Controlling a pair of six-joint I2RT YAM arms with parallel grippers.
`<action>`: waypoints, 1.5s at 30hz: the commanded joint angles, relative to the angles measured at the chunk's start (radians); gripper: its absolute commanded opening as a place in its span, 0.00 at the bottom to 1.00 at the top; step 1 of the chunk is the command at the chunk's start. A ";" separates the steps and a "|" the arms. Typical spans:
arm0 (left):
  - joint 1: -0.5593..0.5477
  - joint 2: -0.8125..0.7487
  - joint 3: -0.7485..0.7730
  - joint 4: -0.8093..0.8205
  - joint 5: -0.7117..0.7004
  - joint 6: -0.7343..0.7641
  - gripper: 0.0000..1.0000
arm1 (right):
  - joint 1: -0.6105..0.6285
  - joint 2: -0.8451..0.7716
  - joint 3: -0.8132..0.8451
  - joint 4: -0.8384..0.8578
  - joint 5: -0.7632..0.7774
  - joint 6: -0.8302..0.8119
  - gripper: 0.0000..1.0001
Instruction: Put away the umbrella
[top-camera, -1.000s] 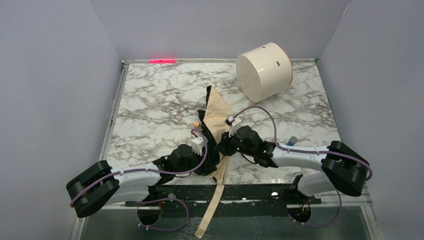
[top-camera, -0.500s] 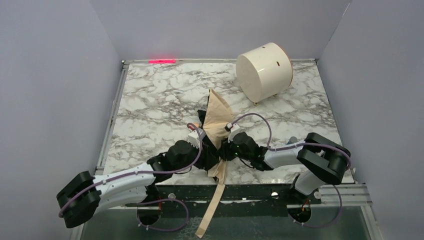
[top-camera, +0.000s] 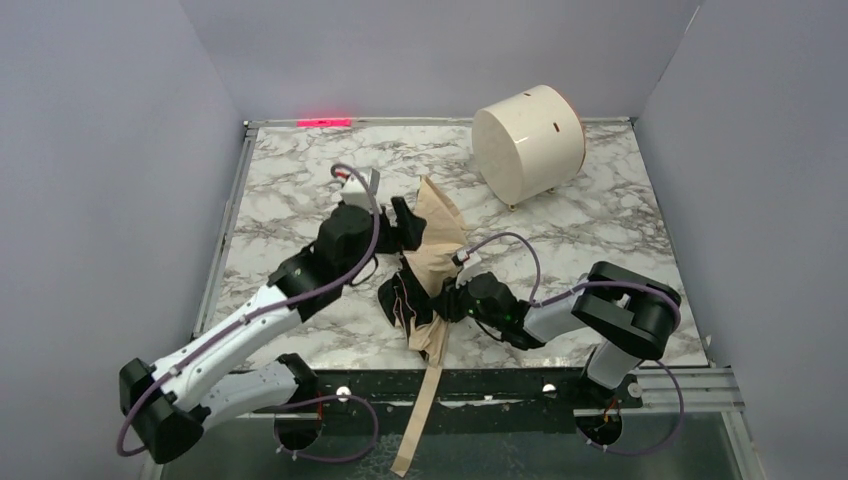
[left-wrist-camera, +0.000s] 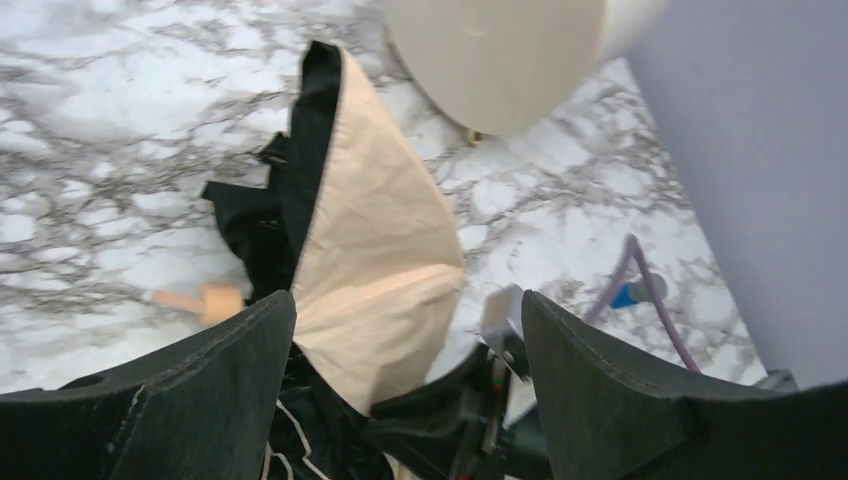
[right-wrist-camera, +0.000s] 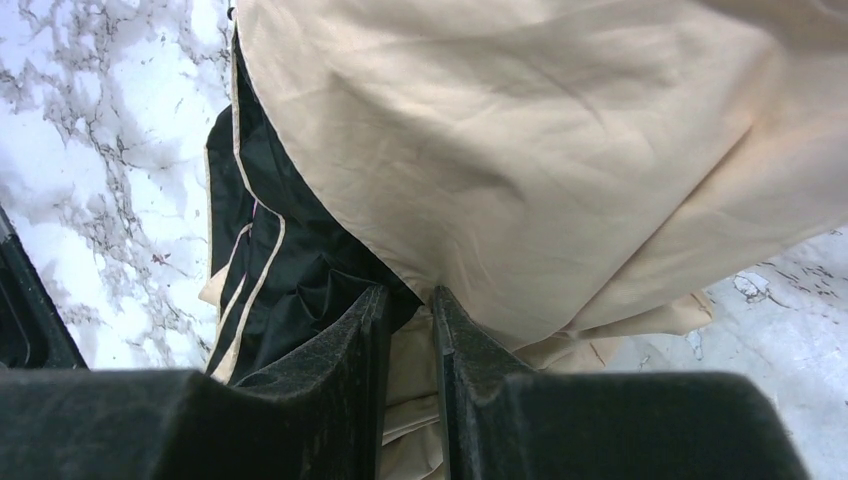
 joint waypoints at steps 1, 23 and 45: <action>0.225 0.239 0.230 -0.172 0.149 0.017 0.84 | 0.021 0.059 -0.049 -0.181 0.044 -0.014 0.28; 0.426 0.811 0.769 -0.382 0.580 -0.034 0.71 | 0.048 0.078 -0.050 -0.169 0.096 -0.027 0.28; 0.426 0.901 0.840 -0.366 0.726 0.048 0.15 | 0.053 0.085 -0.040 -0.180 0.102 -0.017 0.28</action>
